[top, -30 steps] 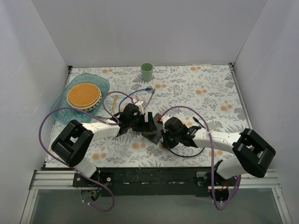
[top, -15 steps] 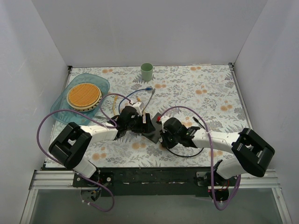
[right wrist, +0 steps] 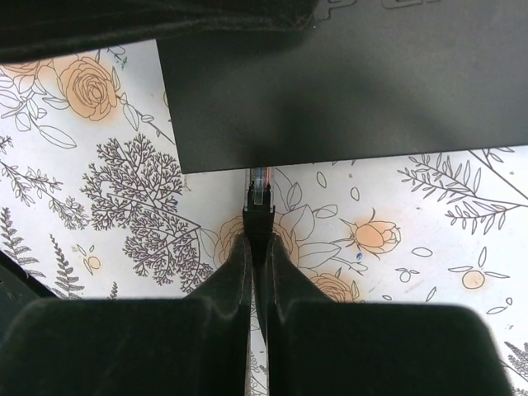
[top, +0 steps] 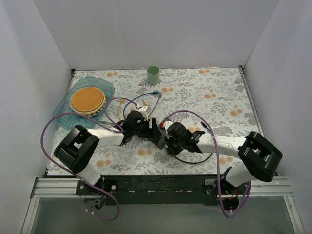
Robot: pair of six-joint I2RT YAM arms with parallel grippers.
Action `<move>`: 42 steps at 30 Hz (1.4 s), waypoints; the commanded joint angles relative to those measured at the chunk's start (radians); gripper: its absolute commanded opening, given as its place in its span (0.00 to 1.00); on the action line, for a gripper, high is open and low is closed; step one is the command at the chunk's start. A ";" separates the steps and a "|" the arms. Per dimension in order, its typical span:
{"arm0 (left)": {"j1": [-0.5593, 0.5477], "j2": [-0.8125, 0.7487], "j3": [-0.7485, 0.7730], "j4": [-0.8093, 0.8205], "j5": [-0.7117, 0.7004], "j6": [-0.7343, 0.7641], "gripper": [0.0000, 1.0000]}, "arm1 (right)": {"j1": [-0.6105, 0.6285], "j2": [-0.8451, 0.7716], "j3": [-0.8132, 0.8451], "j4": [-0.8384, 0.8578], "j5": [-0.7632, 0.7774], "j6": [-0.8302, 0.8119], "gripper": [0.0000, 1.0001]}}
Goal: Insert the plug into the switch port
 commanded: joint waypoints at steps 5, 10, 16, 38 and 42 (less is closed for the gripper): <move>-0.017 0.032 0.014 0.003 0.145 0.031 0.67 | 0.013 0.053 0.031 -0.033 0.056 -0.066 0.01; -0.015 0.032 0.007 0.003 0.161 0.030 0.64 | 0.013 0.039 0.051 -0.025 0.066 -0.051 0.01; -0.017 0.030 -0.002 0.005 0.167 0.025 0.62 | 0.013 0.047 0.065 -0.011 0.096 -0.043 0.01; -0.041 -0.025 -0.042 0.011 0.197 -0.023 0.60 | 0.013 0.022 0.080 0.116 0.131 0.032 0.01; -0.063 -0.036 -0.048 0.011 0.182 -0.050 0.60 | 0.013 0.018 0.097 0.148 0.136 0.037 0.01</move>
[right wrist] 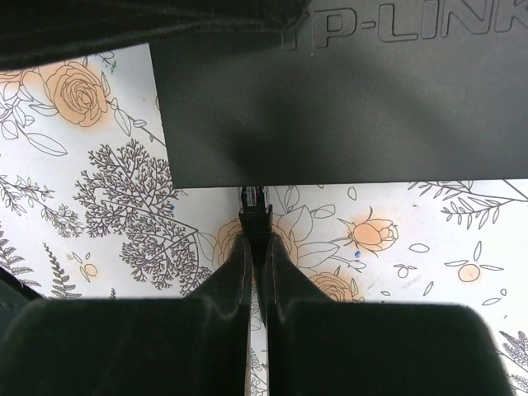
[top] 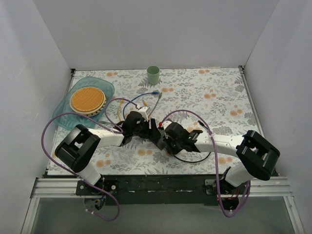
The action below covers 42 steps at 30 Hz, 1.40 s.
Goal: Insert the plug into the switch port
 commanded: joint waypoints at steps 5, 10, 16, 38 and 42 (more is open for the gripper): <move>-0.089 -0.065 -0.036 -0.048 0.120 -0.103 0.59 | -0.005 -0.010 0.061 0.220 0.093 0.030 0.01; -0.118 -0.089 -0.045 -0.045 0.097 -0.151 0.59 | -0.005 -0.008 0.068 0.245 0.087 0.036 0.01; -0.163 -0.088 -0.023 -0.054 0.096 -0.152 0.59 | -0.005 -0.005 0.082 0.263 0.065 0.013 0.01; -0.261 -0.129 0.018 -0.082 0.132 -0.174 0.58 | -0.005 0.010 0.159 0.304 0.027 0.011 0.01; -0.292 -0.124 0.033 -0.070 0.148 -0.168 0.60 | -0.005 0.009 0.154 0.320 0.010 0.007 0.01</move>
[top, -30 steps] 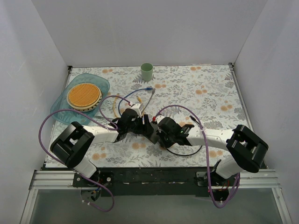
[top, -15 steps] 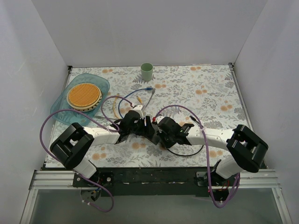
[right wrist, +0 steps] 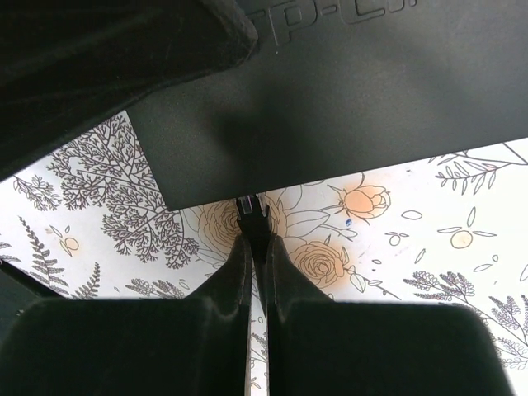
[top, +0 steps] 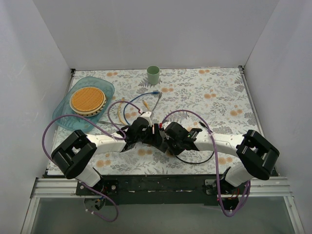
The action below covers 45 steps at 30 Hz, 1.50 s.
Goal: Insert the plug into the switch port
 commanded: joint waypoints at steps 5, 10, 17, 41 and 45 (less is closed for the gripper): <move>-0.167 -0.045 0.062 0.055 0.385 -0.083 0.60 | -0.005 -0.008 0.107 0.444 -0.012 0.007 0.01; -0.180 -0.042 0.059 0.053 0.379 -0.077 0.59 | -0.005 -0.043 0.098 0.450 -0.001 0.003 0.01; -0.196 -0.035 0.056 0.055 0.367 -0.080 0.59 | -0.005 -0.117 0.069 0.487 0.004 0.009 0.01; -0.225 -0.117 0.080 -0.100 0.094 -0.083 0.72 | -0.005 -0.132 -0.023 0.492 -0.010 0.014 0.02; -0.217 -0.128 0.117 -0.175 -0.003 -0.069 0.77 | -0.005 -0.190 -0.078 0.437 -0.001 0.027 0.22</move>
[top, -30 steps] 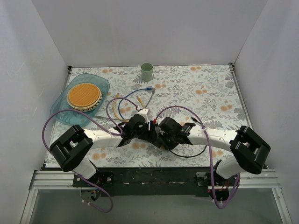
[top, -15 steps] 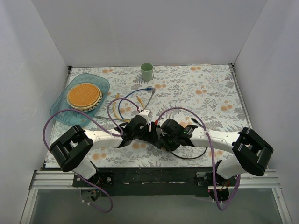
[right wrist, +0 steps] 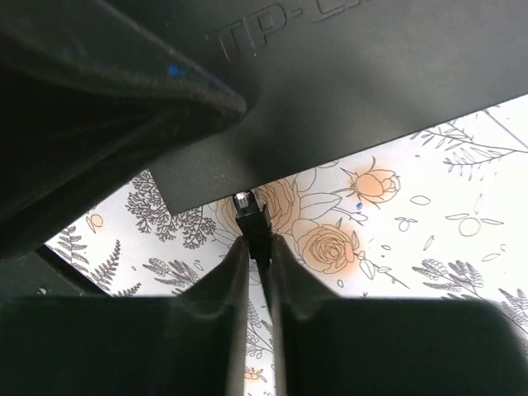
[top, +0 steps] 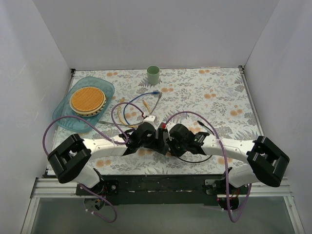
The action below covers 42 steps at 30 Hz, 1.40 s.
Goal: Insert the plug into the switch port
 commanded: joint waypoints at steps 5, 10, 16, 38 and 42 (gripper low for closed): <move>-0.089 -0.047 0.117 -0.039 0.166 -0.030 0.79 | -0.005 -0.171 -0.057 0.325 0.060 0.043 0.40; -0.085 -0.033 0.139 -0.041 0.150 -0.033 0.79 | -0.005 -0.216 -0.079 0.253 0.052 0.038 0.51; -0.077 -0.076 0.193 -0.137 0.044 -0.021 0.83 | -0.005 -0.292 -0.116 0.249 0.049 0.040 0.59; 0.228 -0.098 0.321 -0.459 -0.179 0.039 0.78 | -0.005 -0.435 -0.134 0.152 0.189 0.071 0.75; 0.233 0.020 0.398 -0.432 -0.196 0.069 0.75 | -0.006 -0.434 -0.123 0.126 0.216 0.084 0.76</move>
